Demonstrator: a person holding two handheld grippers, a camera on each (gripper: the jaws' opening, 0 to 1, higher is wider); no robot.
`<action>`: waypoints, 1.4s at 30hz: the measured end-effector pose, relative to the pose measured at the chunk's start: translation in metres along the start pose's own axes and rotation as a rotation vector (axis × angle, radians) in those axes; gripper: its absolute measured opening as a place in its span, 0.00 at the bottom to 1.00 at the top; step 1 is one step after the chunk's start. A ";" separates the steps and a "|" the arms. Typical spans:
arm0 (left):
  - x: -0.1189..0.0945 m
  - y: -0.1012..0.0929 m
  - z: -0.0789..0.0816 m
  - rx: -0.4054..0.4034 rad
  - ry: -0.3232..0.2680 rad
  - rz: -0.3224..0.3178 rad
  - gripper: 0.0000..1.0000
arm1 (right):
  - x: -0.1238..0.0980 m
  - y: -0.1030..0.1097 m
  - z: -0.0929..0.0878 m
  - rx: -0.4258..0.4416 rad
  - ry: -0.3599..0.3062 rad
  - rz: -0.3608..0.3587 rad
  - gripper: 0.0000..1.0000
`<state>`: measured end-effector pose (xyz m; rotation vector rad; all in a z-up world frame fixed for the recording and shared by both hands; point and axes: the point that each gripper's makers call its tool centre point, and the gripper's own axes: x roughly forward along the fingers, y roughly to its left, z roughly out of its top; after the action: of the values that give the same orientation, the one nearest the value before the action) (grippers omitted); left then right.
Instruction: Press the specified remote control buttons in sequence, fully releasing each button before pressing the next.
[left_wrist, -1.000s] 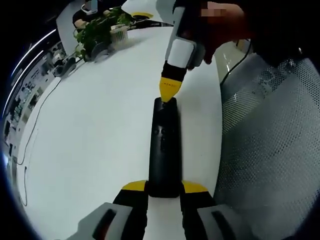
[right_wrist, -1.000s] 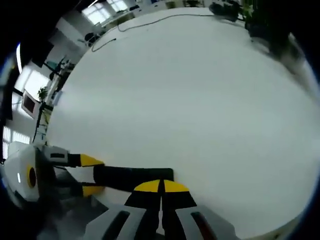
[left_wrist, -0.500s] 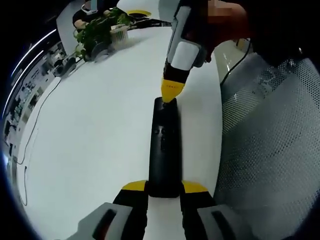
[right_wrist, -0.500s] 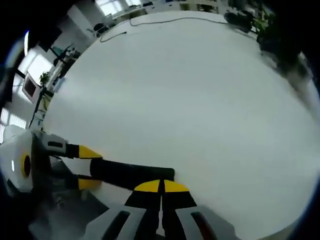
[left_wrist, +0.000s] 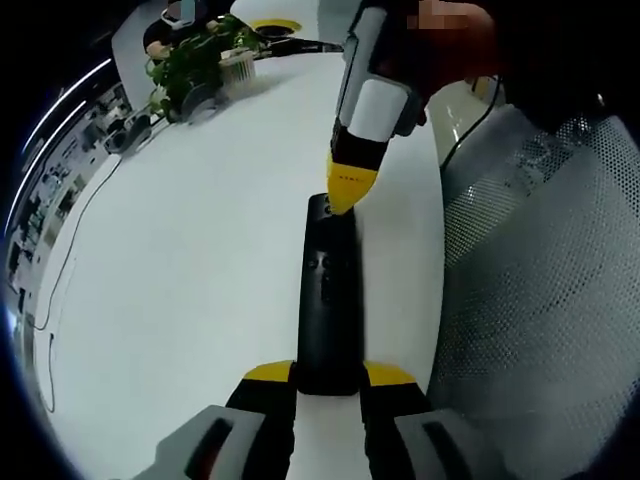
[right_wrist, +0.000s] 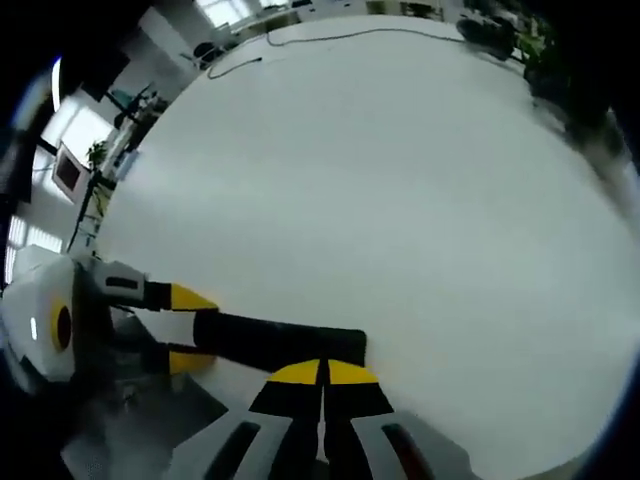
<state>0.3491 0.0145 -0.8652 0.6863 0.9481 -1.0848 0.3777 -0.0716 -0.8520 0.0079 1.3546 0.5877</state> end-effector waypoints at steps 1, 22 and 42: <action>0.000 0.000 0.000 0.000 0.000 0.000 0.25 | 0.001 0.001 0.000 -0.008 0.001 -0.003 0.00; 0.000 0.000 0.000 0.000 -0.002 -0.001 0.25 | 0.000 -0.009 0.000 0.042 -0.007 -0.001 0.00; 0.000 0.000 0.000 0.001 -0.015 -0.001 0.24 | 0.002 -0.011 0.007 0.138 -0.034 0.034 0.00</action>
<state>0.3494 0.0143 -0.8649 0.6776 0.9349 -1.0904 0.3889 -0.0777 -0.8556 0.1525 1.3622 0.5189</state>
